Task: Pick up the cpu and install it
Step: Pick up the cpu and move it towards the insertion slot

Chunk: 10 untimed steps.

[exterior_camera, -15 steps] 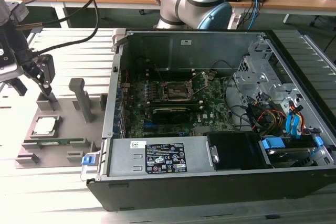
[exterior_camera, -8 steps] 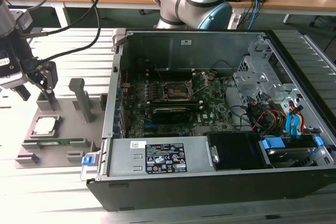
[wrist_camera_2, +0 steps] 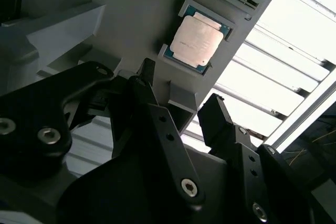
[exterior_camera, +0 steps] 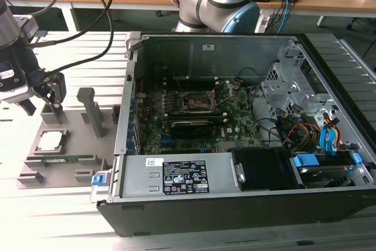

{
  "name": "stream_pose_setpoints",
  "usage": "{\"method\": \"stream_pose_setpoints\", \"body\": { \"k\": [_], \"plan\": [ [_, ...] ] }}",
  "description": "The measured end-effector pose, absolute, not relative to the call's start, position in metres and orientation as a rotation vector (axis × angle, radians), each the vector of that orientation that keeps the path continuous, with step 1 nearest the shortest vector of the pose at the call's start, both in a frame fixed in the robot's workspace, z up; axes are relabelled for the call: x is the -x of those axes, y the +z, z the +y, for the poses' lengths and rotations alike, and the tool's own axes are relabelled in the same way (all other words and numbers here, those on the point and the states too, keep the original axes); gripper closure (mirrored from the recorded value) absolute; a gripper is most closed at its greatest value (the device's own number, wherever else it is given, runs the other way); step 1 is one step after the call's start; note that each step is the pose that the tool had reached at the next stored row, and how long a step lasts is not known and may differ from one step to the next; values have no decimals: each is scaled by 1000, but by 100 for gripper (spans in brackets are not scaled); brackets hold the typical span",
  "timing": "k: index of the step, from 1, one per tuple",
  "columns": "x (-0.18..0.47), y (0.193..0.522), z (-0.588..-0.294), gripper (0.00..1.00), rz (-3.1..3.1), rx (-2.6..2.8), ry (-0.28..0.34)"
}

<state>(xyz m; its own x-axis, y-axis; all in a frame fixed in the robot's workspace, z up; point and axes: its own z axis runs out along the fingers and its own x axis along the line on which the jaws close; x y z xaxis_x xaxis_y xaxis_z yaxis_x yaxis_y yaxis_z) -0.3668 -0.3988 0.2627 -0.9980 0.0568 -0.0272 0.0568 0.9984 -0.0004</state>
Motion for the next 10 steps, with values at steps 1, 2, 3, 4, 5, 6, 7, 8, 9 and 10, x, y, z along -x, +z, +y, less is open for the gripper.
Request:
{"method": "stream_pose_setpoints", "body": {
  "k": [1, 2, 3, 4, 5, 6, 7, 8, 9, 10],
  "plan": [
    [367, 262, -399, 40, 3113, -89, -2],
    [367, 260, -399, 40, 3113, -88, -2],
    [367, 258, -399, 40, 3113, -88, -2],
    [367, 257, -399, 40, 3113, -89, -2],
    [367, 255, -399, 40, 3113, -88, -2],
    [367, 254, -399, 40, 3113, -88, -2],
    [367, 252, -399, 40, 3113, -88, -2],
    [367, 251, -399, 40, 3113, -88, -2],
    [367, 251, -399, 40, 3113, -89, -2],
    [367, 250, -399, 40, 3113, -88, -2]
  ]
}}
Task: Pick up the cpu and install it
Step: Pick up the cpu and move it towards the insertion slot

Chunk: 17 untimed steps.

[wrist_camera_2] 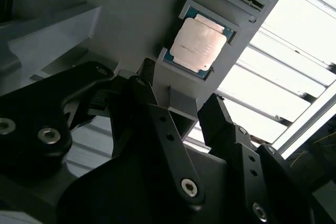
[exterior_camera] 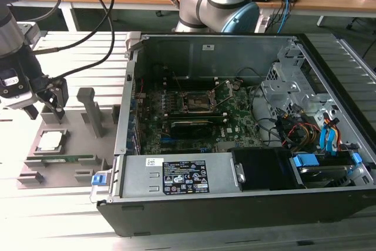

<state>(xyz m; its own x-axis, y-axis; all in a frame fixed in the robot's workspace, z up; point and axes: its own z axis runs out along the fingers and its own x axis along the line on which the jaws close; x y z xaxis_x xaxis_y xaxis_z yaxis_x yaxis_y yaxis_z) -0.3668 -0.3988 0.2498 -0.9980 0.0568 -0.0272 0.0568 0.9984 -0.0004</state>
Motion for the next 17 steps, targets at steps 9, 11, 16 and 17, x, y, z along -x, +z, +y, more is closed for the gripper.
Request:
{"method": "stream_pose_setpoints", "body": {
  "k": [9, 11, 16, 17],
  "plan": [
    [367, 237, -399, 40, 3113, -88, -2],
    [367, 234, -399, 40, 3113, -89, -2],
    [367, 231, -409, 40, 3113, -37, -36],
    [367, 230, -409, 40, 3113, -17, -37]
  ]
}}
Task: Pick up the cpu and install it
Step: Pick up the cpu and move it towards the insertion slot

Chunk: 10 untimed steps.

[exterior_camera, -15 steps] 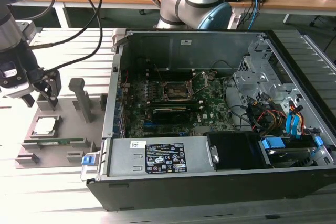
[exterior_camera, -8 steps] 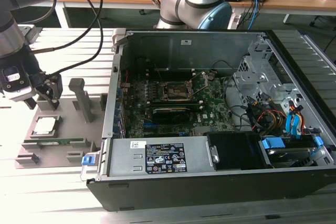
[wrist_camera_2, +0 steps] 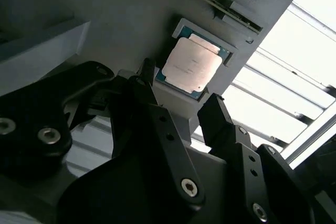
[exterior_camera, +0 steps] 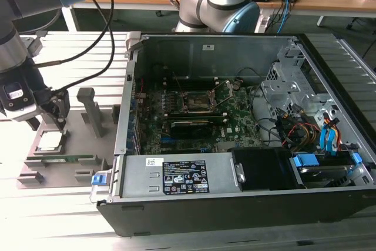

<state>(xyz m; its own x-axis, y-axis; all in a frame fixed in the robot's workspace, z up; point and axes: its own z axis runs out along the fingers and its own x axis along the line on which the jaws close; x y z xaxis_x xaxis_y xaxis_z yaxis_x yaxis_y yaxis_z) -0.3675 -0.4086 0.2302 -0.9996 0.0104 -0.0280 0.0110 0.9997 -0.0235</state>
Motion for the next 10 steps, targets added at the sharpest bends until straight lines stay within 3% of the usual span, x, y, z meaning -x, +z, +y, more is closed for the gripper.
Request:
{"method": "stream_pose_setpoints", "body": {
  "k": [10],
  "plan": [
    [373, 209, -417, 40, 3112, 67, -35]
  ]
}}
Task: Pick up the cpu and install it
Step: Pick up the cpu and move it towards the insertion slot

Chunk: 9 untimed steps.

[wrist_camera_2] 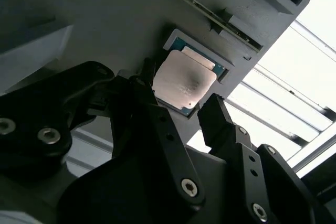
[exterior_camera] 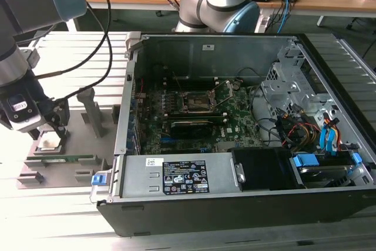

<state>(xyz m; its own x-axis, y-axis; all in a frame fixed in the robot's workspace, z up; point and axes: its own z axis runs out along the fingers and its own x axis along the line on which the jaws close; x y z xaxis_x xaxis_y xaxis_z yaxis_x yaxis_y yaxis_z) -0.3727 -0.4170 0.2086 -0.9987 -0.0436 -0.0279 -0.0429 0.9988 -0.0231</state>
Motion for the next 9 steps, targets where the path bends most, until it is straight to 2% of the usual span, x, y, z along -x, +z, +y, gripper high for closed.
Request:
{"method": "stream_pose_setpoints", "body": {
  "k": [9],
  "plan": [
    [376, 197, -417, 40, 3111, 97, -26]
  ]
}}
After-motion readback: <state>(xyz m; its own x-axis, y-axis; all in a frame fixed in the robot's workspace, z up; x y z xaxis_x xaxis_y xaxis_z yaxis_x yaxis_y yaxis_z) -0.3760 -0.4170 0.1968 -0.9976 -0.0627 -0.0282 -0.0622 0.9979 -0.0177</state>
